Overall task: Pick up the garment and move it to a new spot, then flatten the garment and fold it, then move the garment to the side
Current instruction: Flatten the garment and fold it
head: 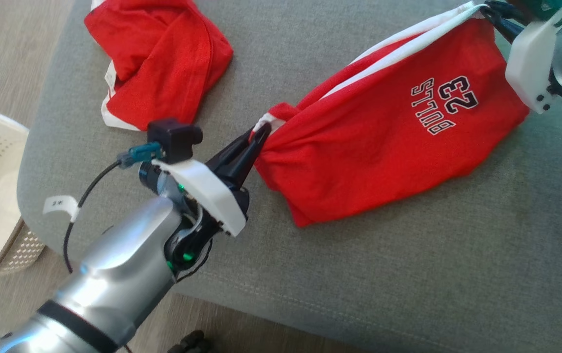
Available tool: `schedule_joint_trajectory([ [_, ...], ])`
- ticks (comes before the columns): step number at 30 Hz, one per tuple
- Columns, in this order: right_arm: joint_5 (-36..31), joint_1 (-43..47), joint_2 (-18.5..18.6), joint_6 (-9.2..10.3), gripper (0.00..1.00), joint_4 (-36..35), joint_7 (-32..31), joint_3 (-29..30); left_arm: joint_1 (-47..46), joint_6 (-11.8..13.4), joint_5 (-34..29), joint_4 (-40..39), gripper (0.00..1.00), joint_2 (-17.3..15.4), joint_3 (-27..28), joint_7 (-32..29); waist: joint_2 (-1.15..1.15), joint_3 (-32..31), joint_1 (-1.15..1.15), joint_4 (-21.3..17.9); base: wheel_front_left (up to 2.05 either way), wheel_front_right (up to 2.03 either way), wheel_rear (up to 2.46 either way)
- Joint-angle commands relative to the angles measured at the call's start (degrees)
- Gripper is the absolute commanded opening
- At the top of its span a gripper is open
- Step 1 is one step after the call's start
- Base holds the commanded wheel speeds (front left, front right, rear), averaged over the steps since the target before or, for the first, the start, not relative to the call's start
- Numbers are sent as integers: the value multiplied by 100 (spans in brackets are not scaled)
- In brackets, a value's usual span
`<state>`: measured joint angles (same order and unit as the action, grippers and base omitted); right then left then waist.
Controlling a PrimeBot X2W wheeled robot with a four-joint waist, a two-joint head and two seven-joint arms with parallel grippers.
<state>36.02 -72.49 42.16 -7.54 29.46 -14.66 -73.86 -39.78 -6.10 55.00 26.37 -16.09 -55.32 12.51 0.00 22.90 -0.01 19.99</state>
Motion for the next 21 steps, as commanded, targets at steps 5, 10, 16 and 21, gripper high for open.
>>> schedule_joint_trajectory([
  [5, -174, -72, -82, 5, 0, 186, -46, 52, -402, -84, -31, 240, 0, 52, 196, 147, 0, 162, 1, 43, 0, 0, 0],
  [10, -255, -123, -127, 5, 0, 326, -21, 51, -524, -111, -27, 446, 0, 169, 210, 189, 0, 256, 1, 54, 0, 0, 0],
  [16, -490, -222, -269, 5, 0, 697, 205, 51, -675, -128, -102, 700, 0, 323, 201, 227, 0, 356, 1, 95, 0, 0, 0],
  [21, -438, -400, -506, 5, 100, 1192, 634, 51, -750, -135, -71, 856, 98, 428, 231, 239, 0, 402, 1, 128, 0, 0, 0],
])
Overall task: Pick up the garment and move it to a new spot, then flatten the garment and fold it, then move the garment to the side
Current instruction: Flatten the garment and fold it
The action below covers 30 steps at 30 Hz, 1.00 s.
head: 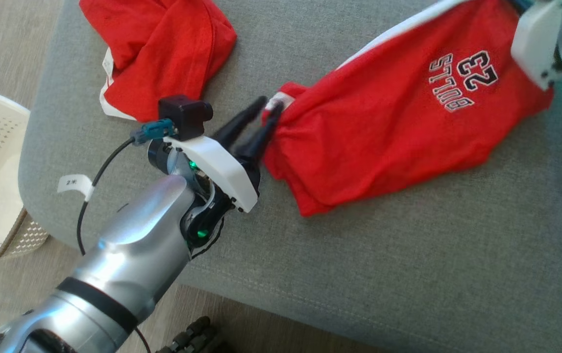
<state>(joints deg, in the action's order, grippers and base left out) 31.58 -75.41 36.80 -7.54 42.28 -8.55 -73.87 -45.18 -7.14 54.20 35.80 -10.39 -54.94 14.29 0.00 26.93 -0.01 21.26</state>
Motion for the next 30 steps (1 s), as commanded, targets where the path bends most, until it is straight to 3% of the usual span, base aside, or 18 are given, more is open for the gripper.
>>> schedule_joint_trajectory([
  [1, 30, -122, -34, 5, 100, 21, 89, 52, -224, -32, 19, -61, 100, -127, 187, 62, 0, -3, 1, 3, 0, 0, 0],
  [6, 252, 22, -306, 5, 100, 390, 458, 52, -191, -33, -13, 68, 100, -127, 326, 68, 0, -186, 1, -55, 0, 0, 0],
  [11, 569, 217, -421, 5, 100, 776, 1003, 68, -43, 101, -181, -217, 100, -168, 1133, 70, 0, -518, 1, -157, 0, 0, 0],
  [18, 774, 636, -753, 5, 100, 1392, 1986, 371, 480, 361, -643, -751, 100, -287, 1834, 70, 0, -1161, 1, -459, 0, 0, 0],
  [24, 871, 1014, -1221, 5, 100, 1590, 2338, 1016, 1117, 684, -938, -1382, 100, -290, 2591, 70, 0, -1720, 1, -780, 0, 0, 0],
  [30, 550, 1652, -1364, 5, 100, 879, 2352, 2036, 1798, 884, -1307, -1903, 100, -165, 3147, 71, 0, -2120, 1, -1055, 0, 0, 0],
])
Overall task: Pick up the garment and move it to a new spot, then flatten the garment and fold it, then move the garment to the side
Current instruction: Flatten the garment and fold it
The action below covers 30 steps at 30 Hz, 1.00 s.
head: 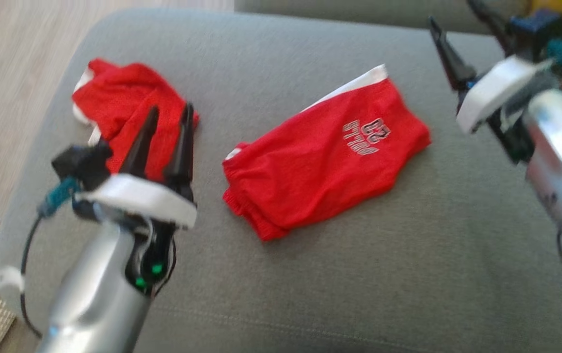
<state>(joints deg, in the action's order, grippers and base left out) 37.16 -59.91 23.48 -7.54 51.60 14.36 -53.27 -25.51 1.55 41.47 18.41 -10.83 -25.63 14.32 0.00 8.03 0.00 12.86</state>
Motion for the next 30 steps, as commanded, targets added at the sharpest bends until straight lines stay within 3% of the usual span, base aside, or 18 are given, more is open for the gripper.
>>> schedule_joint_trajectory([
  [1, -117, 310, -33, 5, 100, -242, 61, 220, -33, 22, -163, -281, 100, -109, 301, 67, 0, -296, 0, -266, 0, 0, 0],
  [6, -928, 1479, -106, 5, 100, -1159, 62, 1471, 735, 87, -786, -728, 100, 58, 880, 67, 0, -581, 0, -512, 0, 0, 0],
  [10, -1944, 2469, -313, 5, 100, -1891, 62, 2394, 1291, -50, -1092, -983, 100, 325, 1258, 67, 0, -712, 0, -667, 0, 0, 0],
  [11, -2483, 2945, -457, 5, 100, -2261, 63, 2866, 1486, -159, -1292, -1099, 100, 443, 1353, 67, 0, -728, 0, -692, 0, 0, 0],
  [17, -3597, 4250, -1062, 5, 100, -3262, 63, 4005, 1954, -389, -1868, -1376, 100, 719, 1589, 68, 0, -749, 0, -724, 0, 0, 0],
  [24, -4253, 5015, -1657, 5, 100, -3812, 63, 4533, 2284, -470, -2141, -1463, 100, 791, 1780, 68, 0, -688, 0, -745, 0, 0, 0],
  [30, -4429, 5187, -1804, 5, 100, -3885, 63, 4615, 2378, -413, -2022, -1485, 100, 793, 1742, 68, 0, -678, 0, -741, 0, 0, 0],
])
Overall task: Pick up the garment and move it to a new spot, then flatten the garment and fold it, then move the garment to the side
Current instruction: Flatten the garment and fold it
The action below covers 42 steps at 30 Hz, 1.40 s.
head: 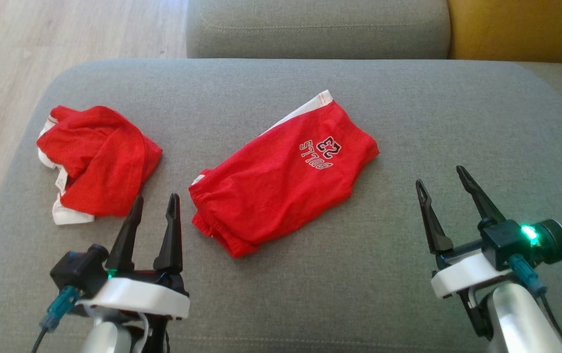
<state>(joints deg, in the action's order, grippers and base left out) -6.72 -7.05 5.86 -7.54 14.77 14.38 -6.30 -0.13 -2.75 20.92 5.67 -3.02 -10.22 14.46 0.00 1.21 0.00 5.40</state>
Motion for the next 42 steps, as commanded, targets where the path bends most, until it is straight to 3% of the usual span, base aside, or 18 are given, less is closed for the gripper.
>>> schedule_joint_trajectory([
  [1, -47, -94, -48, 5, 100, -194, 62, -79, -168, 20, 39, -213, 100, 12, 187, 53, 0, 18, 0, 19, 0, 0, 0],
  [6, 425, -221, -132, 5, 100, 62, -131, -5, -313, 18, 74, -246, 100, 13, 86, 53, 0, 200, 0, 154, 0, 0, 0],
  [13, 2443, -786, -256, 5, 100, 554, -1015, 77, -482, 56, 82, -164, 100, 13, -95, 53, 0, 607, 0, 510, 0, 0, 0],
  [21, 3767, -1326, -275, 5, 100, 1104, -2028, 286, -654, 121, 186, -77, 100, 13, -269, 53, 0, 890, 0, 1024, 0, 0, 0],
  [27, 4020, -1635, -255, 5, 100, 1718, -2571, 689, -689, 149, 220, -66, 100, 13, -373, 53, 0, 941, 0, 1351, 0, 0, 0],
  [42, 3668, -2420, -285, 5, 100, 2925, -2943, 1277, -819, 235, 424, -157, 100, 14, -552, 53, 0, 1217, 0, 1601, 0, 0, 0],
])
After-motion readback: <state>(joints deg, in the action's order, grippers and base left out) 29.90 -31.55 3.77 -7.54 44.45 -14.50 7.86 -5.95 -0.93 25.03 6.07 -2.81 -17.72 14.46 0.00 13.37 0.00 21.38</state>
